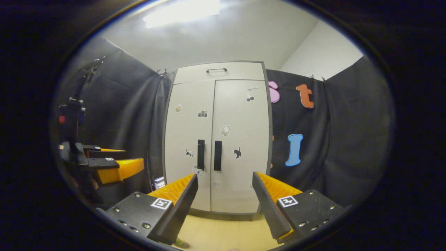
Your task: Grasp the bottle in the cabinet with the left hand and place it on the coaster, then close the right door with the right hand and the left door with the left hand.
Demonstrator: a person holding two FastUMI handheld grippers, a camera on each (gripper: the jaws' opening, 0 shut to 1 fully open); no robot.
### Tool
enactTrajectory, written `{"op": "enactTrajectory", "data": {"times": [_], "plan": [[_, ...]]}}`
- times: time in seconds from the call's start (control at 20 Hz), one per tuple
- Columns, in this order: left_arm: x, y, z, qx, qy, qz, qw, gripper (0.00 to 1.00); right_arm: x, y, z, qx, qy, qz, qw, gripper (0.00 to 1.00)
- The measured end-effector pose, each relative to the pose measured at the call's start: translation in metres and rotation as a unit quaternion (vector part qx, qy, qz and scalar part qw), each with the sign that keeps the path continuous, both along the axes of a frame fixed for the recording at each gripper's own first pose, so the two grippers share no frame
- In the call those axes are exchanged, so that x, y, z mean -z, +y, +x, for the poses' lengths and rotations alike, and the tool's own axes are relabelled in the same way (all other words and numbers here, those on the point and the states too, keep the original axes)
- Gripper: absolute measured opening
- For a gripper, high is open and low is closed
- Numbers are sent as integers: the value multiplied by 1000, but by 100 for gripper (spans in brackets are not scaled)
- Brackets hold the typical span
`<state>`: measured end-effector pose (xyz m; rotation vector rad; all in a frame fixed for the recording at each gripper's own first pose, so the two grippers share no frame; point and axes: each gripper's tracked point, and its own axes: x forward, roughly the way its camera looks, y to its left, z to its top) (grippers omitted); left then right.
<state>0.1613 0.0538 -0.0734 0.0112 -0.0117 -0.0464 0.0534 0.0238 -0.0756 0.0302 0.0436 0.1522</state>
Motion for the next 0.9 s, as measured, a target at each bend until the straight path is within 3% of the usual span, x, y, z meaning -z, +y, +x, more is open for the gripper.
{"op": "enactTrajectory", "data": {"times": [0.05, 0.4, 0.9], "plan": [[1, 0, 1, 1, 2, 0, 1000, 96, 0, 1, 2, 2, -1, 1, 1000, 95], [10, -2, 0, 11, 21, -8, 1000, 96, 5, 16, 12, 1, -6, 4, 1000, 95], [8, -1, 8, 17, 3, -10, 1000, 96, 9, 38, 27, -2, -16, -5, 1000, 95]]}}
